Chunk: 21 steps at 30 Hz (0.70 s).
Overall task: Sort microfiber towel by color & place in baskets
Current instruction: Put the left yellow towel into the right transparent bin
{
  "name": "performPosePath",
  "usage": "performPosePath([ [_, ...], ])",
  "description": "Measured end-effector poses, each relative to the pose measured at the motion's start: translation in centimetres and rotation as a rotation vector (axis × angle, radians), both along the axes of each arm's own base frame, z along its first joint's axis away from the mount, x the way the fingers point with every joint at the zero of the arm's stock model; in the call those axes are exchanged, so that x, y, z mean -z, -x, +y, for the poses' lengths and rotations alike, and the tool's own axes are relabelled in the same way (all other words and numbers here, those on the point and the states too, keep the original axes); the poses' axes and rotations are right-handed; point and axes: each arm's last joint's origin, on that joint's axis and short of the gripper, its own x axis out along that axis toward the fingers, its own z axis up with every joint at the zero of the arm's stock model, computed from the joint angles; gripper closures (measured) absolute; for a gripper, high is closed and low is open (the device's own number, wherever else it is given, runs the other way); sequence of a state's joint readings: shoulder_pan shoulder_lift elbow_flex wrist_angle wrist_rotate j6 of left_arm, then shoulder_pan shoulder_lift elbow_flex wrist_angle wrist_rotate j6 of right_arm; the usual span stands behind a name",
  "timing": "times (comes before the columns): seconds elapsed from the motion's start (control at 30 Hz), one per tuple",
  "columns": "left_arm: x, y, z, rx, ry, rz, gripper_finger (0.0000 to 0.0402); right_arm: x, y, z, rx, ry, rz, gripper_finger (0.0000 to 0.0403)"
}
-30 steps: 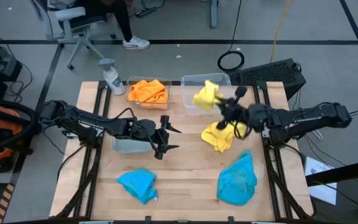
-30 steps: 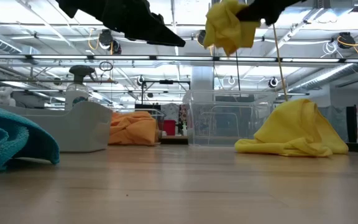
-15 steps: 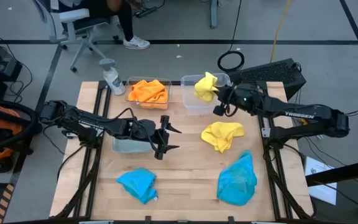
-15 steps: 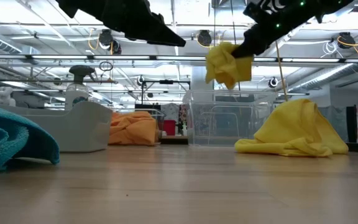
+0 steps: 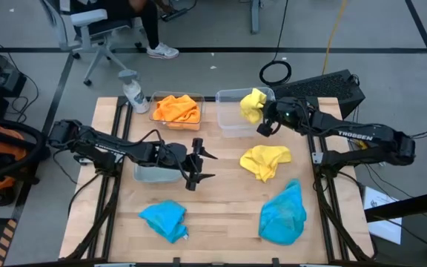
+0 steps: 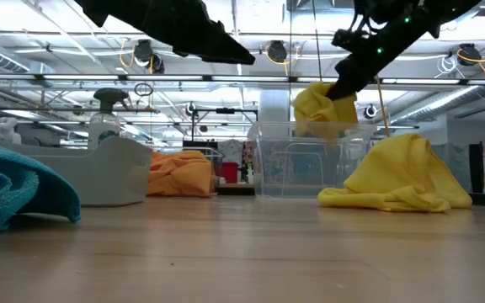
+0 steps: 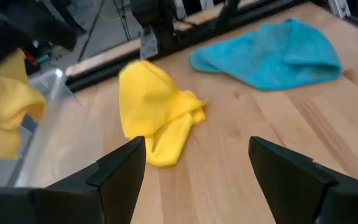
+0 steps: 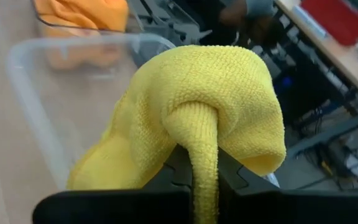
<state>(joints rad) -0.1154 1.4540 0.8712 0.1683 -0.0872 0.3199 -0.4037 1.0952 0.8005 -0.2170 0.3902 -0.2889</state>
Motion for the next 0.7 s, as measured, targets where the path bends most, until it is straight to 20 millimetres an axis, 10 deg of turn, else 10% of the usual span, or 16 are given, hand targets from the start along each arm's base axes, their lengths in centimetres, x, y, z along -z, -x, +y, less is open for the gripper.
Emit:
performPosePath([
  [0.7, 0.8, -1.2, 0.2, -0.003, 0.000, -0.047, 0.0112, 4.4, 0.8, -2.1, 0.030, -0.132, -0.125, 0.0385],
])
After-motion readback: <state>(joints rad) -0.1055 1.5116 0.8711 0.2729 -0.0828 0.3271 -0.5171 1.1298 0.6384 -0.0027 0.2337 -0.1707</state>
